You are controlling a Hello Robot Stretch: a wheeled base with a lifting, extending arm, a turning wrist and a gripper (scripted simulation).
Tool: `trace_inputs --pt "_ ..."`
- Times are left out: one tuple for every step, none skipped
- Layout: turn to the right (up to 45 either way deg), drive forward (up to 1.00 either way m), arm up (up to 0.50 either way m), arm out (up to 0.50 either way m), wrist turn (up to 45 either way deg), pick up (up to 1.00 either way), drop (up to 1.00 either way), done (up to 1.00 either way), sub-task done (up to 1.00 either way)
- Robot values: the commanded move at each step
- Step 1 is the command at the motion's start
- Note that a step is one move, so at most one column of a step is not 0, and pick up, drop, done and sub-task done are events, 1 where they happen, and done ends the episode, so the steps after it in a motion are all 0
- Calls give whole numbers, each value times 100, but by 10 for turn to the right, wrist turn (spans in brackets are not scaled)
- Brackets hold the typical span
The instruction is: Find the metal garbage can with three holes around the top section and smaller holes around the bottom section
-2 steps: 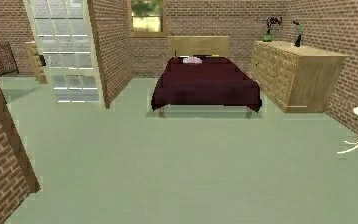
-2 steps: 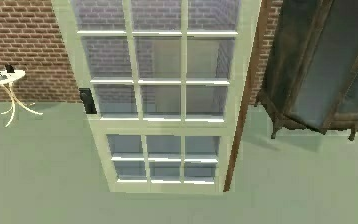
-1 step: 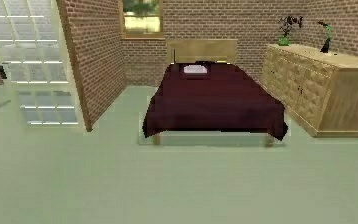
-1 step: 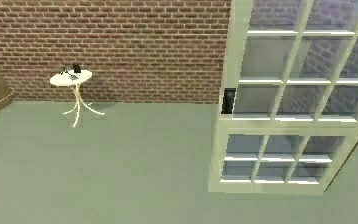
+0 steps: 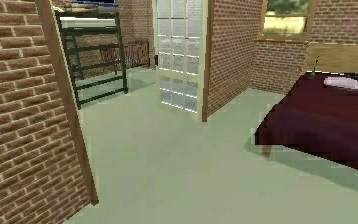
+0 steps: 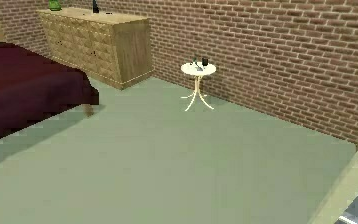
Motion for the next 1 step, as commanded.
trace_inputs --pt "-30 0 0 0 0 0 0 0 0"
